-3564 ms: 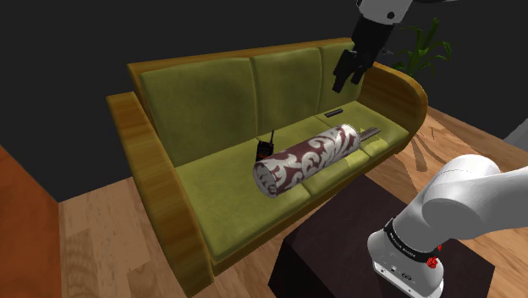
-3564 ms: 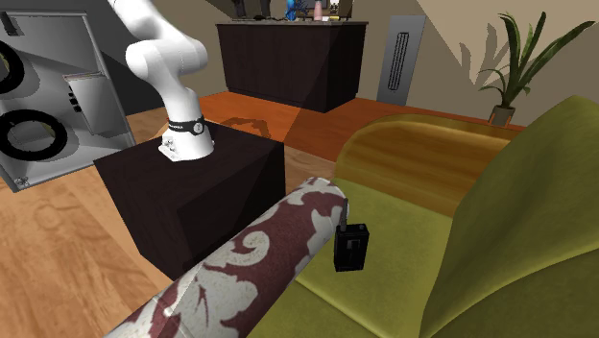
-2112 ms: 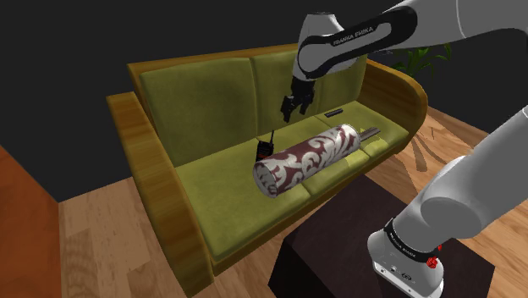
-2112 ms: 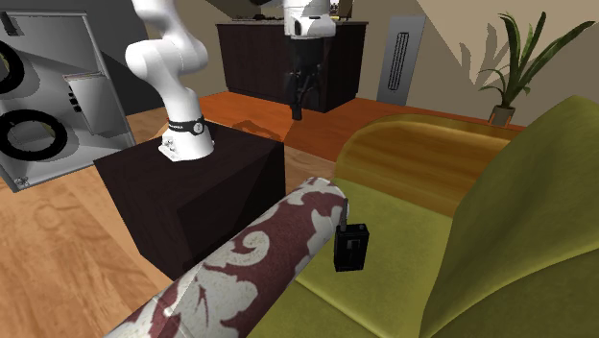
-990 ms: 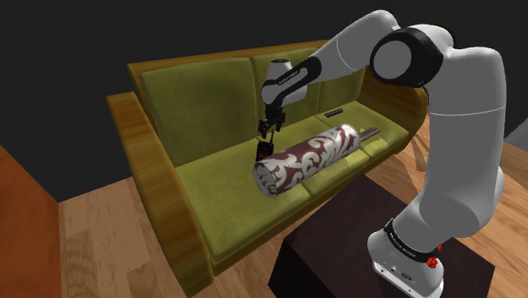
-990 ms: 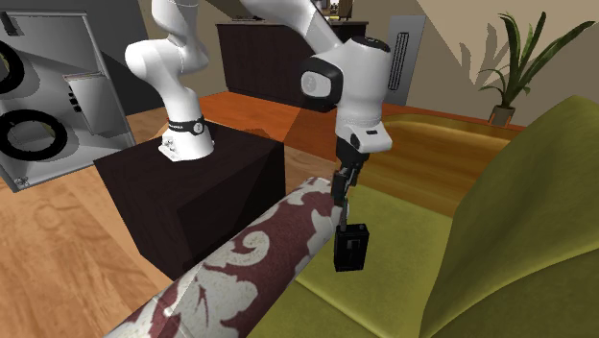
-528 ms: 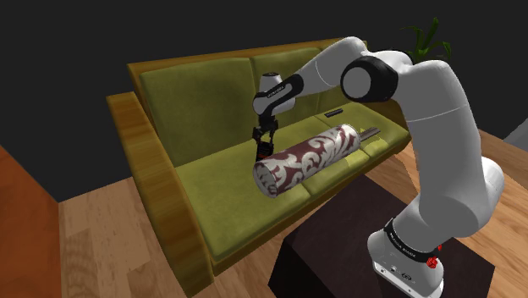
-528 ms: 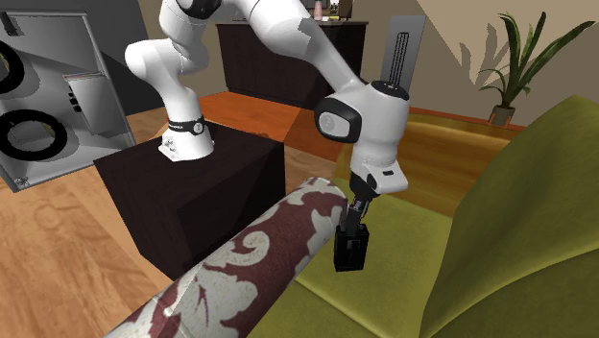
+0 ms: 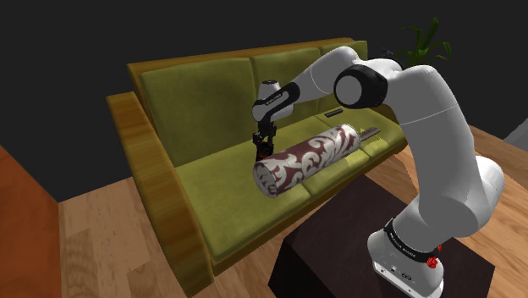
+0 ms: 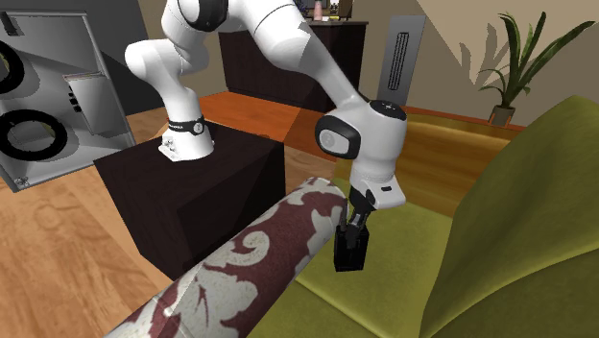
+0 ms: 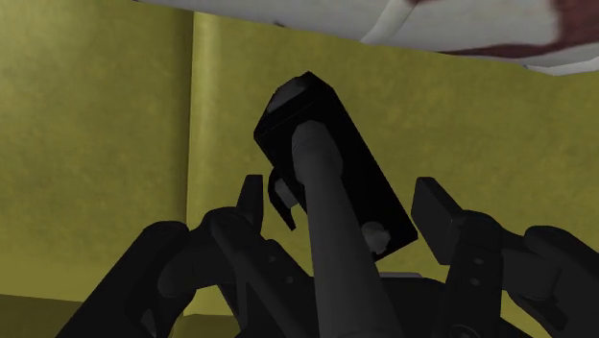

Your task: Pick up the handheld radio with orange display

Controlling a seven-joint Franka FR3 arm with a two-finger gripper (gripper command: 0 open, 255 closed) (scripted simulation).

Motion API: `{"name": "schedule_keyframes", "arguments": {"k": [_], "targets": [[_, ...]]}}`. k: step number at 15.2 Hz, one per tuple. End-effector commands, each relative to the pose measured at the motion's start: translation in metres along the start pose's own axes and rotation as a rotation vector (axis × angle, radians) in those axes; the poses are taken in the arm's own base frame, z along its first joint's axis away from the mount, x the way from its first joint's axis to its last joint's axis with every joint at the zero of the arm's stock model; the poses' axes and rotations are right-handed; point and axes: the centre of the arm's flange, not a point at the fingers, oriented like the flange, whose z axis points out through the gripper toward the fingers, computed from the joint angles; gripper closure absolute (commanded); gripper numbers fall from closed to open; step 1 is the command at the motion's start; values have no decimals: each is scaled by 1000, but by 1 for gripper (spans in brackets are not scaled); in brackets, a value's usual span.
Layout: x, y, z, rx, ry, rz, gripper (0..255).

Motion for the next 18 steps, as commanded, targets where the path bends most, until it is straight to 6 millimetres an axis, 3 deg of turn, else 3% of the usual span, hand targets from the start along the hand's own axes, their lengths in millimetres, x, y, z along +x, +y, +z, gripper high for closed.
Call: {"name": "schedule_keyframes", "arguments": {"k": [1,9,18], "targets": [[0,0,1,0,0,0,255],[0,0,1,0,0,0,255],[-3,-1,-47,0,0,0,255]]}}
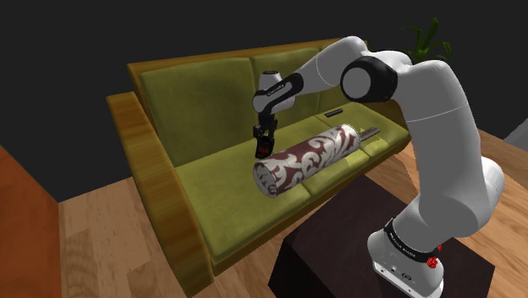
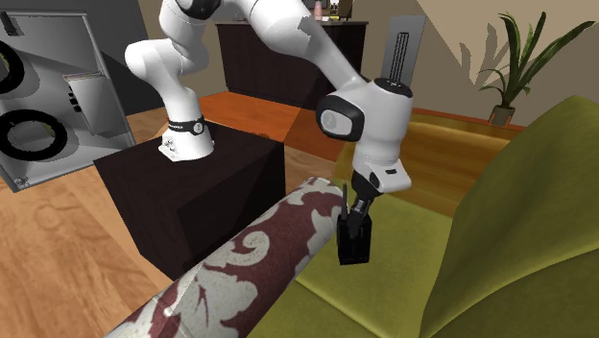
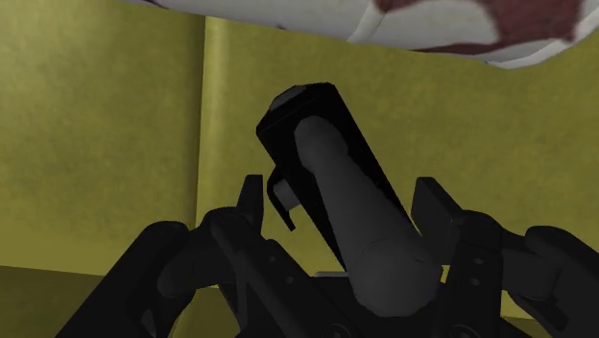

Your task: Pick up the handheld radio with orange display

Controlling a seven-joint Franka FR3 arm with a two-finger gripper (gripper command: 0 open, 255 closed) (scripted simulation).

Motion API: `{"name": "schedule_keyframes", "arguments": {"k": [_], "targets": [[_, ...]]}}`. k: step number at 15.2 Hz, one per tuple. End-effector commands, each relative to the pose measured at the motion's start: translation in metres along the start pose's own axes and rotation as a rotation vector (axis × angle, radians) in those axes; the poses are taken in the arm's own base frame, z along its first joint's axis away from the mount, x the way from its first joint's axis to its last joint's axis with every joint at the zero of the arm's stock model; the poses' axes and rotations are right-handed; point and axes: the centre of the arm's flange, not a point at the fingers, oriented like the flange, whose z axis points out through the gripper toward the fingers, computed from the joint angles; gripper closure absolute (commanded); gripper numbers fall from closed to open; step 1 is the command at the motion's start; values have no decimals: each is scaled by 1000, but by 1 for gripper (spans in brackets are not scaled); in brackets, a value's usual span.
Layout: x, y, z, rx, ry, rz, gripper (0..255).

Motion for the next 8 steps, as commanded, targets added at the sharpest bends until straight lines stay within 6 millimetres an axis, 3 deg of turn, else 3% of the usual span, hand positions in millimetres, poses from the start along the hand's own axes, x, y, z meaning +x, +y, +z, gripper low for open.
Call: {"name": "schedule_keyframes", "arguments": {"k": [1,6,8], "targets": [[-2,0,-11,0,1,0,255],[-3,-1,-38,0,1,0,255],[-3,-1,-38,0,1,0,255]]}}
